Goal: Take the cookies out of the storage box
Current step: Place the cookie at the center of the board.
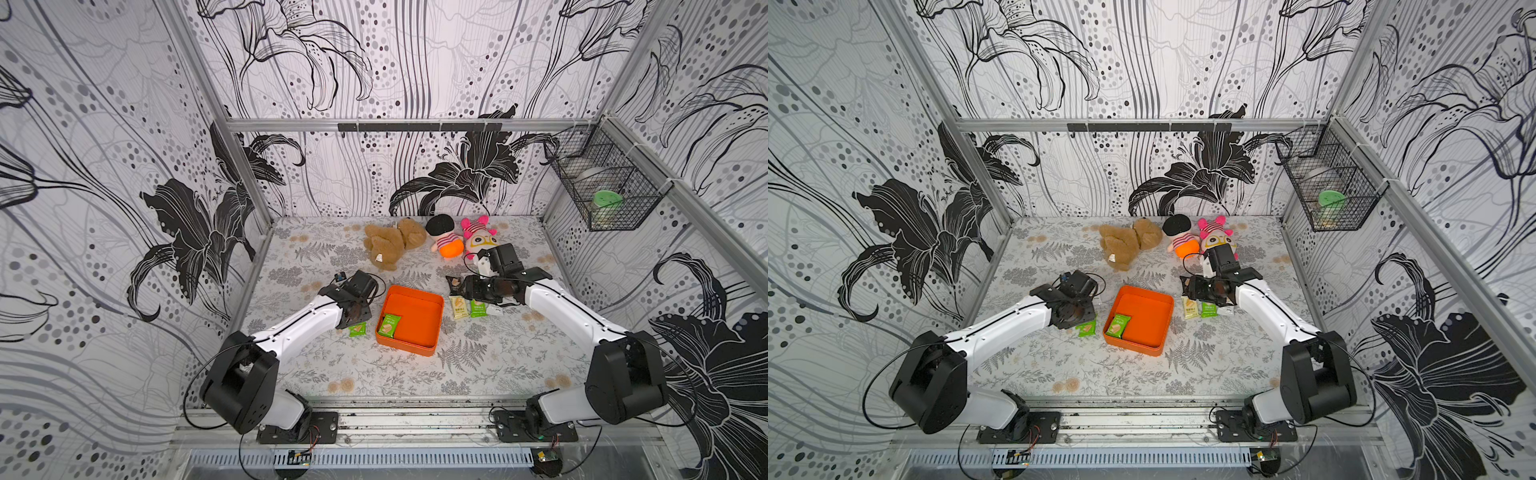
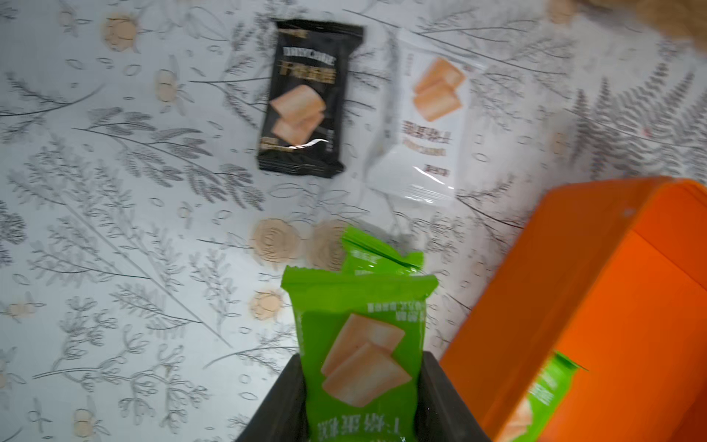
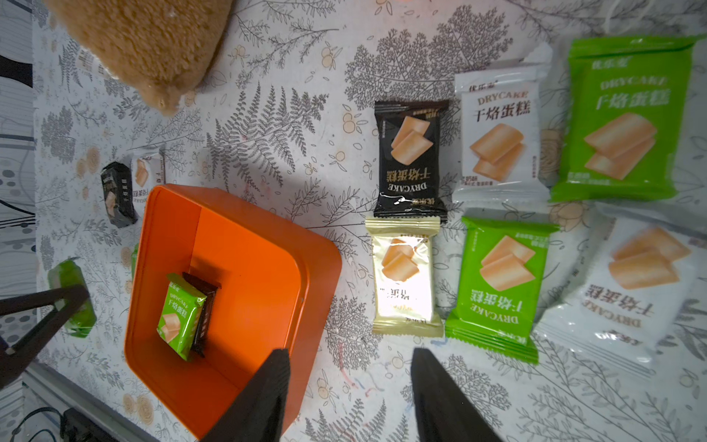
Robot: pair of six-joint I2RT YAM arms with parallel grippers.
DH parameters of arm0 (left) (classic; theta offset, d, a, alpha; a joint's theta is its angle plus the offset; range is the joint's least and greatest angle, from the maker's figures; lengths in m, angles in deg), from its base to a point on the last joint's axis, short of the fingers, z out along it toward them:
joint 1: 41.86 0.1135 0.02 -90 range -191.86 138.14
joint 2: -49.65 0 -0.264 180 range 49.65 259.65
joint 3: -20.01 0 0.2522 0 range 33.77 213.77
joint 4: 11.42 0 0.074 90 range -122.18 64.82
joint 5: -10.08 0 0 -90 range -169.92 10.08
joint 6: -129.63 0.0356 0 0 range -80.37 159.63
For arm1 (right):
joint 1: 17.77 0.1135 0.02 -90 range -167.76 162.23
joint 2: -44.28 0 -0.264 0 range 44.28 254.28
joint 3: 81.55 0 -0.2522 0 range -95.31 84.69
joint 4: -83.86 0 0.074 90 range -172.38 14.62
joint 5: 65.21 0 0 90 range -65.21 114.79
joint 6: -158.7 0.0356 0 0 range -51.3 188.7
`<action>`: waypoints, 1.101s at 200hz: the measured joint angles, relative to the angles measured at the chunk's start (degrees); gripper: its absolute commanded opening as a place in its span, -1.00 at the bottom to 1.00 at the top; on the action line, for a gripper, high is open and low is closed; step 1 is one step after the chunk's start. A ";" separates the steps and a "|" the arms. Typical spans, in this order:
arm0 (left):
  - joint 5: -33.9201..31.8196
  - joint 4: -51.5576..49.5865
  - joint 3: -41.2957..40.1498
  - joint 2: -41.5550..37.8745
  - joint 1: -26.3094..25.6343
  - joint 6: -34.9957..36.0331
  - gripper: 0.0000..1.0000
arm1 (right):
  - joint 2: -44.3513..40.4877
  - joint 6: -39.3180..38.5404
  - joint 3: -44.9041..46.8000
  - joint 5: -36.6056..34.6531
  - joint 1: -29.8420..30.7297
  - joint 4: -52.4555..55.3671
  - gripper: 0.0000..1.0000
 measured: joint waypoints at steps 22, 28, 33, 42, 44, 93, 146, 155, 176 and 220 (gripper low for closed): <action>-0.02 0.17 -1.33 0.09 3.78 2.73 -0.19 | 0.63 0.48 -0.24 -0.31 -0.02 -0.15 0.13; -0.02 0.24 -1.36 0.39 4.55 3.63 -0.19 | 0.74 0.66 -0.44 -0.42 -0.02 -0.15 0.13; -0.09 0.46 -1.36 0.63 4.98 4.26 -0.19 | 0.92 0.85 -0.61 -0.44 -0.02 -0.15 0.13; -0.28 0.83 -1.36 1.27 5.57 5.40 -0.19 | 1.20 1.07 -1.03 -0.61 0.00 -0.17 0.13; -0.39 0.94 -1.36 1.42 5.68 5.64 -0.19 | 1.27 1.09 -1.11 -0.63 0.00 -0.17 0.13; -0.57 3.52 -2.27 4.04 6.45 10.12 -0.19 | 1.49 2.27 -1.53 -1.07 0.00 -0.33 0.13; 0.46 5.79 -5.42 6.03 6.91 12.17 -0.19 | 1.46 2.80 -1.53 -1.92 -0.02 -0.35 0.13; 0.68 6.23 -5.81 6.23 6.91 12.37 -0.19 | 1.46 2.80 -1.53 -1.92 -0.02 -0.35 0.13; 1.22 7.15 -6.51 6.29 6.91 12.63 -0.19 | 1.46 2.78 -1.53 -1.95 -0.02 -0.33 0.13; 1.92 8.13 -7.58 6.27 6.91 12.81 0.12 | 1.44 2.75 -1.53 -1.90 -0.02 -0.33 0.15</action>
